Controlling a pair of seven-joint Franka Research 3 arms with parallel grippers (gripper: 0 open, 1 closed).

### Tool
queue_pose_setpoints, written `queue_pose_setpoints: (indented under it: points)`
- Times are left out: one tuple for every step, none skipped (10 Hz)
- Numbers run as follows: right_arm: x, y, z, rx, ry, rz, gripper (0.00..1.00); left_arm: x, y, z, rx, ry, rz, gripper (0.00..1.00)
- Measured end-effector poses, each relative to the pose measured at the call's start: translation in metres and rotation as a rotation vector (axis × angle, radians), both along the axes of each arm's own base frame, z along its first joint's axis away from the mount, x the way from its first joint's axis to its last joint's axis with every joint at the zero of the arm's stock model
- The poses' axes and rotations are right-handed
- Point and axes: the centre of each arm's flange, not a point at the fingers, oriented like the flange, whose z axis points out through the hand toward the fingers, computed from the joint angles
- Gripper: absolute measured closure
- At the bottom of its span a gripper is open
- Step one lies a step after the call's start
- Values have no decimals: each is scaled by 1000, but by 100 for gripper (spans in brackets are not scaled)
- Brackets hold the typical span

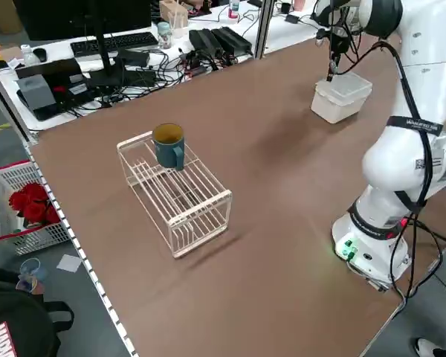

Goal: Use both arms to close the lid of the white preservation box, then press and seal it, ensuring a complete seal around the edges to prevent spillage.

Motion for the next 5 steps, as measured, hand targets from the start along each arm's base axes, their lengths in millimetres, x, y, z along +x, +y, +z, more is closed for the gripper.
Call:
queue_pose_setpoints:
  points:
    - [8, 17, -22, 33, -16, 62, 99, 0, 4, 0, 4, 2, -4, 99]
    - [13, 25, -43, 67, -24, 123, 99, 0, 8, 0, 6, 4, -6, 99]
    - [14, 30, -57, 100, -24, 171, 99, 1, 10, -1, 6, 4, -8, 99]
    - [11, 38, -65, 125, -19, 202, 99, 1, 10, -1, 4, 2, -9, 99]
    - [6, 50, -68, 142, -13, 219, 99, 0, 11, -1, 2, -2, -8, 99]
